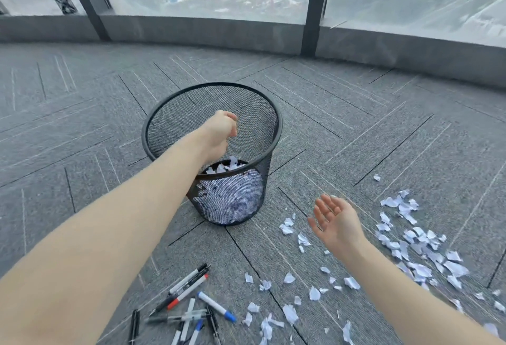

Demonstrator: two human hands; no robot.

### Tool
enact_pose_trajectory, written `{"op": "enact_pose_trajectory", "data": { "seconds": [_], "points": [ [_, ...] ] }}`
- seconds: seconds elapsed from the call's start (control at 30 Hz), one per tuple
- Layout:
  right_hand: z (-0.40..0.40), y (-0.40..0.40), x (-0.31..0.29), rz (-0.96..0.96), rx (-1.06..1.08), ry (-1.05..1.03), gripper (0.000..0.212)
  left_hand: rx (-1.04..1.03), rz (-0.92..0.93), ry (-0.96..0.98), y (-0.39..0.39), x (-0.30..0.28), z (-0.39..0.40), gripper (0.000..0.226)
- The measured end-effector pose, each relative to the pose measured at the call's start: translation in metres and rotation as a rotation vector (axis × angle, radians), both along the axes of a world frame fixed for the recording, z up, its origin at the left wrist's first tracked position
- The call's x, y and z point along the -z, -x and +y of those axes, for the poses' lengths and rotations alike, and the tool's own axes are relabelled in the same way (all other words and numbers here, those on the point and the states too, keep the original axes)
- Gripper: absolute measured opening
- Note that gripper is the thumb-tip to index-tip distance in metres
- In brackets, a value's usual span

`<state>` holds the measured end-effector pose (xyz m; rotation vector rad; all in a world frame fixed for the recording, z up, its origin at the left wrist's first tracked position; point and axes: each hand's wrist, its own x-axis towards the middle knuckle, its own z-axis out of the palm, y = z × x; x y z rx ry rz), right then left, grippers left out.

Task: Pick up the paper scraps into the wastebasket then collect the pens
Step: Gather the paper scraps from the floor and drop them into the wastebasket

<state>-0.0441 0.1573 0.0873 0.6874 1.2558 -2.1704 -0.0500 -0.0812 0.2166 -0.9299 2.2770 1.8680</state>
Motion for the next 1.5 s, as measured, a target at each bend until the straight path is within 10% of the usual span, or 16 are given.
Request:
{"op": "enact_pose_trajectory", "data": {
  "seconds": [0.17, 0.27, 0.4, 0.6, 0.87, 1.27, 1.5],
  "points": [
    [-0.004, -0.004, 0.004, -0.041, -0.003, -0.006, 0.024, -0.061, 0.138, 0.087, 0.006, 0.003, 0.006, 0.050],
    [-0.001, -0.004, 0.008, -0.047, -0.016, -0.027, 0.023, 0.021, 0.404, 0.564, 0.001, -0.005, 0.032, 0.036],
    [0.015, 0.000, 0.020, -0.052, -0.002, -0.087, 0.017, 0.479, 0.809, 0.863, -0.007, 0.008, 0.099, 0.026],
    [0.071, 0.022, 0.059, -0.023, 0.103, -0.321, 0.027, 1.300, 0.070, 1.127, -0.011, 0.118, 0.176, 0.045],
    [0.173, 0.074, 0.078, 0.330, -0.162, -1.108, 0.039, 1.194, -0.456, 1.236, 0.021, 0.210, 0.211, 0.071],
    [0.130, 0.217, 0.118, 0.768, -0.987, -1.576, 0.066, 1.448, -0.495, 1.271, 0.043, 0.210, 0.196, 0.076],
    [0.151, 0.150, 0.122, 0.904, -0.470, -1.597, 0.031, 1.444, -0.482, 1.273, 0.041, 0.211, 0.195, 0.074]
  ]
}}
